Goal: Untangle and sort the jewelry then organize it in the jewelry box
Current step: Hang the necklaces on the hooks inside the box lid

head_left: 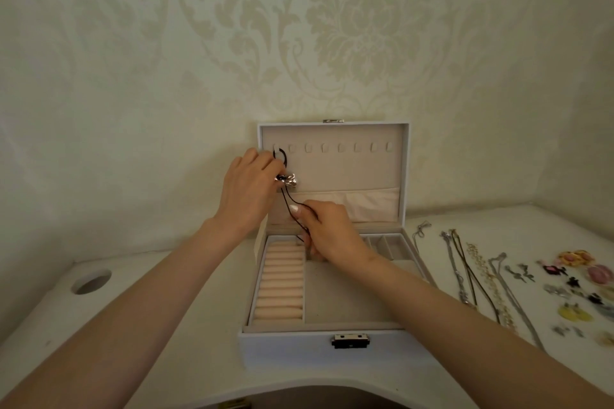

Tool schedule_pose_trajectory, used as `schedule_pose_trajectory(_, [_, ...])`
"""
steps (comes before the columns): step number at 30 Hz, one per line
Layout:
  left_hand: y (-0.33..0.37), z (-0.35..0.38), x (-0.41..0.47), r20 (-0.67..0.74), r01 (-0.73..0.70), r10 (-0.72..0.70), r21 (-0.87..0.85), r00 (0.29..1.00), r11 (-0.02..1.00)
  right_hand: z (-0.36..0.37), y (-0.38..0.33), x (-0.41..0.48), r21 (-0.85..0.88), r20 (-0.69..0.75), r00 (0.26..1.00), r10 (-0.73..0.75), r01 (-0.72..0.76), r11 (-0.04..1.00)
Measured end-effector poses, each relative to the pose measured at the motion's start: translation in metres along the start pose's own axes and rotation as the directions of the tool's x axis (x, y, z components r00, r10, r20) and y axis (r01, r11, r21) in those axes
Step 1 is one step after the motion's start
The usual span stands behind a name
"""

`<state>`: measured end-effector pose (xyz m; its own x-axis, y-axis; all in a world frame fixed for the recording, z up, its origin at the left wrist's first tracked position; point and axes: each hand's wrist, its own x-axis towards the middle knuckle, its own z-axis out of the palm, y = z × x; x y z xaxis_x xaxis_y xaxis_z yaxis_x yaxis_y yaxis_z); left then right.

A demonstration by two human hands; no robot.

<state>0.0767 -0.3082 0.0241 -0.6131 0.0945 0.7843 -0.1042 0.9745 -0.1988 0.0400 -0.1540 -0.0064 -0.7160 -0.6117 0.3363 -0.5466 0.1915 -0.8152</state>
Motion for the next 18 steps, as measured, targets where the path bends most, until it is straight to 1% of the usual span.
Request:
schedule_pose_trajectory(1, [0.0, 0.0, -0.001, -0.007, 0.001, -0.001, -0.007, 1.0, 1.0, -0.001, 0.0, 0.0, -0.132, -0.001, 0.997, -0.078, 0.078, 0.988])
schedule_pose_trajectory(2, [-0.001, 0.001, -0.002, -0.014, 0.005, -0.005, -0.012, 1.0, 1.0, 0.0, 0.0, -0.001, -0.288, 0.03, 0.991, -0.129, 0.132, 0.948])
schedule_pose_trajectory(3, [-0.002, 0.001, -0.003, -0.022, 0.008, -0.009, -0.017, 1.0, 1.0, 0.0, 0.0, -0.004, -0.445, 0.081, 0.984, -0.156, 0.176, 0.878])
schedule_pose_trajectory(4, [-0.002, 0.003, -0.004, -0.029, 0.013, -0.013, -0.023, 0.999, 1.0, 0.001, 0.001, -0.005, -0.579, 0.119, 0.975, -0.188, 0.222, 0.784])
schedule_pose_trajectory(5, [-0.002, 0.003, -0.004, -0.033, 0.019, -0.02, -0.033, 0.999, 0.999, 0.003, 0.003, -0.008, -0.668, 0.157, 0.957, -0.244, 0.285, 0.688])
schedule_pose_trajectory(6, [-0.002, 0.003, -0.004, -0.034, 0.027, -0.029, -0.044, 0.999, 0.999, 0.004, 0.003, -0.011, -0.73, 0.195, 0.921, -0.336, 0.366, 0.577])
schedule_pose_trajectory(7, [-0.001, 0.003, -0.004, -0.034, 0.033, -0.035, -0.054, 0.999, 0.998, 0.006, 0.003, -0.014, -0.795, 0.234, 0.872, -0.43, 0.426, 0.432])
schedule_pose_trajectory(8, [-0.002, 0.004, -0.004, -0.035, 0.035, -0.037, -0.058, 0.999, 0.998, 0.008, 0.004, -0.017, -0.848, 0.25, 0.833, -0.493, 0.435, 0.304])
schedule_pose_trajectory(9, [-0.002, 0.005, -0.004, -0.036, 0.029, -0.031, -0.057, 0.999, 0.998, 0.01, 0.003, -0.017, -0.889, 0.234, 0.816, -0.529, 0.399, 0.223])
schedule_pose_trajectory(11, [-0.005, 0.006, -0.004, -0.044, 0.001, -0.004, -0.056, 0.999, 0.998, 0.013, 0.005, -0.014, -0.926, 0.206, 0.807, -0.553, 0.344, 0.158])
schedule_pose_trajectory(14, [-0.007, 0.007, -0.005, -0.052, -0.007, 0.003, -0.071, 0.999, 0.997, 0.017, 0.005, -0.018, -0.93, 0.233, 0.752, -0.617, 0.358, 0.085])
schedule_pose_trajectory(16, [-0.007, 0.009, -0.005, -0.054, -0.005, 0.0, -0.086, 0.999, 0.996, 0.02, 0.003, -0.02, -0.91, 0.236, 0.709, -0.664, 0.4, 0.104])
schedule_pose_trajectory(18, [-0.007, 0.01, -0.004, -0.056, -0.006, 0.002, -0.082, 0.998, 0.997, 0.02, 0.001, -0.021, -0.868, 0.192, 0.687, -0.701, 0.452, 0.205])
